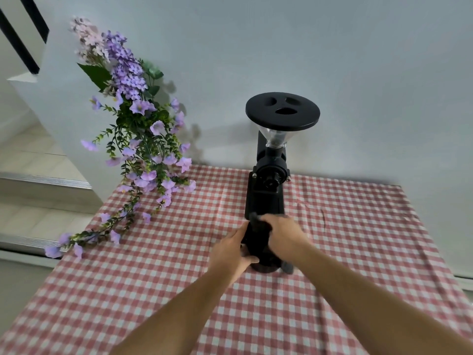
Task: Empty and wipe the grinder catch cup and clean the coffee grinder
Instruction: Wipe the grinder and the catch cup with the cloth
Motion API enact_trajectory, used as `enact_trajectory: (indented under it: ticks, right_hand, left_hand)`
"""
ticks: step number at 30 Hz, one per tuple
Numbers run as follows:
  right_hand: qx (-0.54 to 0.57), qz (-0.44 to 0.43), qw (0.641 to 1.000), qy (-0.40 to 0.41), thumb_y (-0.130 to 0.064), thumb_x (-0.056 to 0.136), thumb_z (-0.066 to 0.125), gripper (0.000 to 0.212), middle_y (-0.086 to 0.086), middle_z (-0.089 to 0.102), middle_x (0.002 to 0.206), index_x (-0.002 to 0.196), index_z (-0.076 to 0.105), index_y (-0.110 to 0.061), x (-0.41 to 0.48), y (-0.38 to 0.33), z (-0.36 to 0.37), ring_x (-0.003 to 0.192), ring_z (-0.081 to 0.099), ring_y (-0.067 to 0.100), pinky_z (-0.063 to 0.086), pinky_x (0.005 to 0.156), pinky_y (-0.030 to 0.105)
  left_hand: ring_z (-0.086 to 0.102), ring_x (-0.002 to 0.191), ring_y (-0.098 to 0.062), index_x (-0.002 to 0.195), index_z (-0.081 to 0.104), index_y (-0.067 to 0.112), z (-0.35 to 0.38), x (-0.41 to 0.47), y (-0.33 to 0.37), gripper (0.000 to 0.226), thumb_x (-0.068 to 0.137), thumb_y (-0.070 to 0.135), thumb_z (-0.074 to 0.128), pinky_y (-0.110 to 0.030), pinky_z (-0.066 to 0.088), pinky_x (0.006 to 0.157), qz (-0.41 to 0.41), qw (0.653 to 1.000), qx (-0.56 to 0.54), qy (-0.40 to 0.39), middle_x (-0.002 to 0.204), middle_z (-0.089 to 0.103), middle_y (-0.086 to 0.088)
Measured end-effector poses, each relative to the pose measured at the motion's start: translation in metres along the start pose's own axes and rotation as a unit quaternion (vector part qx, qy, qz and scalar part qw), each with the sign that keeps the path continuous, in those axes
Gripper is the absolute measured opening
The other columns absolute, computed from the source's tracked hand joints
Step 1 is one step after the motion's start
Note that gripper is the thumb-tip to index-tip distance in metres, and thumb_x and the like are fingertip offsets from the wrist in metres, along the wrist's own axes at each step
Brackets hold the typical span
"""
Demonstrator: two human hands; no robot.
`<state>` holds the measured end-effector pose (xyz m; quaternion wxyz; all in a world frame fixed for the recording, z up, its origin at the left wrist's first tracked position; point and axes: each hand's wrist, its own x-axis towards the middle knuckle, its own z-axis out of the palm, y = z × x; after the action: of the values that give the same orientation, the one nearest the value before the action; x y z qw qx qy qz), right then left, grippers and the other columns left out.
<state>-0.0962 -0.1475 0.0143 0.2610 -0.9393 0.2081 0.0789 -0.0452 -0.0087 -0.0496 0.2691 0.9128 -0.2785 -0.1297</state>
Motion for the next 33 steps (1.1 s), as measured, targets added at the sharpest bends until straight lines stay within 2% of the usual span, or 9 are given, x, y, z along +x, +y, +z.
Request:
enact_trajectory:
  ticks: [3, 8, 12, 15, 20, 23, 25, 29, 33]
  right_hand:
    - [-0.179, -0.064, 0.980, -0.056, -0.013, 0.091, 0.050, 0.049, 0.002, 0.056, 0.124, 0.136, 0.039, -0.026, 0.000, 0.004, 0.016, 0.116, 0.039, 0.024, 0.048, 0.091, 0.035]
    - [-0.305, -0.043, 0.951, -0.018, -0.011, 0.092, 0.051, 0.032, 0.013, 0.052, 0.126, 0.124, 0.053, -0.011, -0.006, 0.008, 0.003, 0.124, 0.037, 0.029, 0.047, 0.092, 0.037]
    - [-0.168, 0.019, 0.985, -0.044, -0.006, 0.090, 0.047, 0.033, 0.015, 0.048, 0.129, 0.122, 0.055, -0.011, 0.003, 0.000, 0.000, 0.105, 0.052, 0.026, 0.050, 0.079, 0.030]
    - [-0.103, -0.003, 0.992, -0.067, -0.007, 0.092, 0.042, 0.039, 0.011, 0.054, 0.125, 0.128, 0.052, -0.016, 0.006, -0.009, 0.009, 0.110, 0.049, 0.027, 0.049, 0.091, 0.034]
    - [-0.223, -0.148, 0.963, -0.040, -0.018, 0.095, 0.047, 0.061, -0.002, 0.016, 0.159, 0.150, 0.021, -0.021, -0.023, 0.020, 0.031, 0.124, 0.031, 0.025, 0.040, 0.103, 0.033]
    - [-0.303, -0.219, 0.927, 0.015, -0.014, 0.077, 0.071, 0.060, 0.005, 0.043, 0.148, 0.134, 0.053, -0.016, -0.037, 0.049, 0.029, 0.102, 0.053, 0.026, 0.053, 0.086, 0.034]
    - [-0.316, -0.211, 0.924, 0.040, -0.016, 0.064, 0.081, 0.058, 0.006, 0.057, 0.136, 0.120, 0.065, -0.014, -0.044, 0.050, 0.024, 0.092, 0.057, 0.025, 0.058, 0.076, 0.034]
    - [-0.308, -0.175, 0.935, 0.021, -0.011, 0.096, 0.043, 0.048, 0.006, 0.023, 0.152, 0.143, 0.035, -0.014, -0.047, 0.053, 0.013, 0.130, 0.028, 0.028, 0.035, 0.109, 0.039]
    - [-0.108, -0.058, 0.986, 0.111, -0.004, 0.094, 0.041, 0.044, -0.005, 0.035, 0.145, 0.133, 0.051, -0.021, -0.042, 0.040, -0.002, 0.125, 0.030, 0.019, 0.040, 0.101, 0.030]
  left_hand:
    - [0.058, 0.113, -0.008, 0.151, 0.025, 0.033, 0.001, 0.000, -0.001, 0.087, 0.081, 0.043, 0.074, -0.024, 0.049, 0.087, 0.007, 1.000, 0.009, 0.004, 0.134, 0.057, 0.014]
    - [0.058, 0.113, -0.009, 0.150, 0.023, 0.037, 0.000, 0.000, 0.002, 0.084, 0.082, 0.047, 0.071, -0.025, 0.049, 0.087, 0.007, 0.999, 0.041, 0.005, 0.132, 0.057, 0.014]
    - [0.058, 0.115, -0.014, 0.150, 0.025, 0.039, 0.000, 0.005, 0.002, 0.085, 0.081, 0.041, 0.074, -0.032, 0.050, 0.091, -0.017, 1.000, 0.016, -0.020, 0.132, 0.058, 0.013]
    - [0.058, 0.115, -0.014, 0.150, 0.023, 0.040, 0.000, 0.006, 0.000, 0.086, 0.082, 0.036, 0.074, -0.031, 0.050, 0.091, -0.019, 1.000, 0.000, -0.023, 0.130, 0.060, 0.012]
    - [0.062, 0.107, -0.011, 0.151, 0.024, 0.038, 0.002, 0.007, -0.006, 0.087, 0.081, 0.042, 0.074, -0.029, 0.051, 0.089, -0.009, 1.000, 0.016, -0.009, 0.124, 0.064, 0.011]
    - [0.060, 0.110, -0.012, 0.153, 0.017, 0.038, 0.001, 0.007, -0.005, 0.091, 0.080, 0.049, 0.072, -0.030, 0.050, 0.090, 0.002, 0.999, 0.035, -0.005, 0.126, 0.063, 0.010]
    - [0.060, 0.109, -0.011, 0.153, 0.016, 0.038, 0.000, 0.007, -0.004, 0.093, 0.079, 0.053, 0.071, -0.030, 0.050, 0.089, 0.012, 0.999, 0.047, -0.001, 0.125, 0.063, 0.010]
    - [0.060, 0.108, -0.010, 0.153, 0.015, 0.038, 0.002, 0.005, -0.003, 0.095, 0.078, 0.057, 0.070, -0.031, 0.050, 0.092, 0.004, 0.999, 0.046, 0.005, 0.125, 0.063, 0.011]
    - [0.060, 0.108, -0.009, 0.151, 0.021, 0.041, 0.004, 0.002, -0.002, 0.091, 0.078, 0.050, 0.074, -0.031, 0.049, 0.094, 0.000, 1.000, 0.021, 0.023, 0.126, 0.062, 0.015]
